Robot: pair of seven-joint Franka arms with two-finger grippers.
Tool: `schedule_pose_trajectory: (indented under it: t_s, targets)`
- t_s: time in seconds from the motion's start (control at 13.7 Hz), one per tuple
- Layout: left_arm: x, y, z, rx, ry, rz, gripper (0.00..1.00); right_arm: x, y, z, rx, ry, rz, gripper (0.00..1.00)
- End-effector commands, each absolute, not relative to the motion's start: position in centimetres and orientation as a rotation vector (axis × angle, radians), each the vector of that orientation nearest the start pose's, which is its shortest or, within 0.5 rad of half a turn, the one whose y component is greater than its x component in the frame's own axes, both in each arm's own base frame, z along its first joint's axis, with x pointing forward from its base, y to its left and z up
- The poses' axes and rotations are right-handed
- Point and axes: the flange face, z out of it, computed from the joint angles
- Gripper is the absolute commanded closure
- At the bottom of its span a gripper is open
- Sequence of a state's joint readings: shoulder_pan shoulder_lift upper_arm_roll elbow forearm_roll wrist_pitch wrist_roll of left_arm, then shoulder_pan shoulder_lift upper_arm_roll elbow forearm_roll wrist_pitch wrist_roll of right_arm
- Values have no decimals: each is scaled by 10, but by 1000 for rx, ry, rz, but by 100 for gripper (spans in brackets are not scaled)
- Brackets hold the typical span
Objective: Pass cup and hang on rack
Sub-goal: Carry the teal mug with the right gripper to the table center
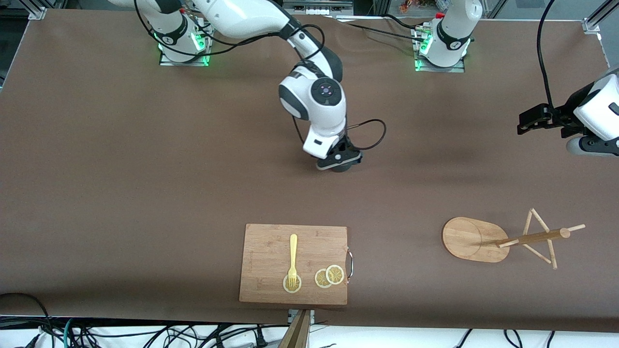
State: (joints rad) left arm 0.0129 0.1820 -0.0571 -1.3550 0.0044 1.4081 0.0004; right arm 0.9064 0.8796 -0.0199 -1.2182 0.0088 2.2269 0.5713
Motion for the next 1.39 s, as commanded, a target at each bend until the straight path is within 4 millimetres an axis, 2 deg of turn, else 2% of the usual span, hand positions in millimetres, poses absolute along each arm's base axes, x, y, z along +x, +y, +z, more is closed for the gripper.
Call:
schedule_pose_trajectory:
  t_s: [0.0,0.15,0.22,0.29,0.37,0.44,0.51,0.66,0.8,0.88,0.95,1.02,1.17,1.24,1.32]
  targets:
    - [597,-26,612,-3146,60,191,0,482,618,249,-2995,-492,-233,100]
    - [599,-25,610,-3145,57,196,0,478,621,249,-2994,-504,-235,100]
    - [599,-23,609,-3146,53,198,0,475,623,248,-2995,-497,-234,89]
    - [599,-22,609,-3146,50,201,0,474,624,248,-2998,-480,-232,68]
    - [599,-22,608,-3148,53,203,0,475,623,251,-2997,-474,-232,60]
    - [599,-23,608,-3147,56,206,0,476,623,257,-2994,-466,-233,56]
    - [599,-23,607,-3147,56,210,0,476,623,265,-2991,-454,-235,50]
    - [599,-25,606,-3151,66,213,0,477,619,294,-3000,-439,-221,47]
    - [599,-26,605,-3155,76,216,0,489,598,330,-3046,-402,-167,43]
    - [600,-27,604,-3167,79,217,0,502,580,364,-3047,-359,-175,38]
    - [601,-29,601,-3179,79,231,0,527,548,392,-3060,-279,-165,26]
    - [601,-31,601,-3187,83,232,0,550,513,414,-3073,-192,-124,0]
    - [601,-32,601,-3187,88,232,0,593,435,463,-3064,-26,-89,0]
    - [601,-32,599,-3189,90,237,0,609,396,484,-3047,51,-68,0]
    - [601,-34,598,-3192,96,245,0,617,363,501,-3029,62,-16,0]
